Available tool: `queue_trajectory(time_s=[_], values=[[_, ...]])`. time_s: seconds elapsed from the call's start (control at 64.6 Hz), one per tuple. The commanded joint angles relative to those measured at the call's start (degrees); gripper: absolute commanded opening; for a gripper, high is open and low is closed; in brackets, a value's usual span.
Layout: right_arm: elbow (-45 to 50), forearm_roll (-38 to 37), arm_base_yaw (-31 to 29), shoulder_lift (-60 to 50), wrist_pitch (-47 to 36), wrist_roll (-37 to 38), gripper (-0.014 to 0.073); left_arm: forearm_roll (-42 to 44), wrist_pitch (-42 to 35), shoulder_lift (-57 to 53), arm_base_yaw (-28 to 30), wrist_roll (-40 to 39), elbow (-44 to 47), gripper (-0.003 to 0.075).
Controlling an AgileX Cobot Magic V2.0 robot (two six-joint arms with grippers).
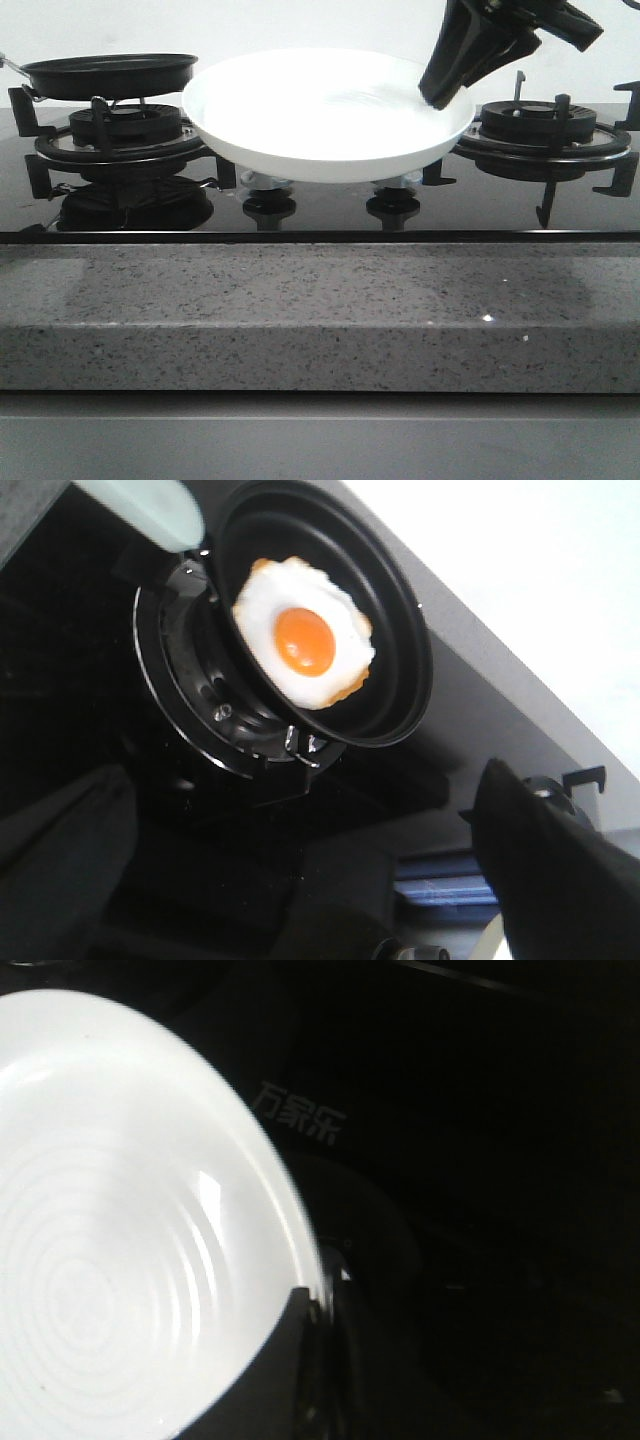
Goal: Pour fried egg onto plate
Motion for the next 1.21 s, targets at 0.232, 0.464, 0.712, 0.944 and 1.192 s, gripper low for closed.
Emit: queue_trajectory(time_s=[0.232,0.464,0.712,0.944,1.192], values=[[-1.54,2.29,-0.06,-2.97,-2.26,-0.57,-0.0060,-19.63,9.84,10.88,9.99,14.80,-5.35,0.0671],[-1.54,2.29,-0.06,-2.97,-2.26,-0.57,-0.0060,-19.63,11.68,18.54,10.14,15.35,-13.10,0.0671],[-1.54,2.29,-0.06,-2.97,-2.26,-0.57,-0.0060,-20.68,13.76,25.91,10.14,15.15,-20.58,0.0671],[-1.54,2.29,-0.06,-2.97,-2.26,-0.57,-0.0060,-22.58,15.21,30.82,10.14,15.15,-24.37,0.0671],[-1.54,2.29,-0.06,-2.97,-2.26,-0.57,-0.0060,-25.23,14.32,31.61,10.14,15.15,-24.62,0.0589]])
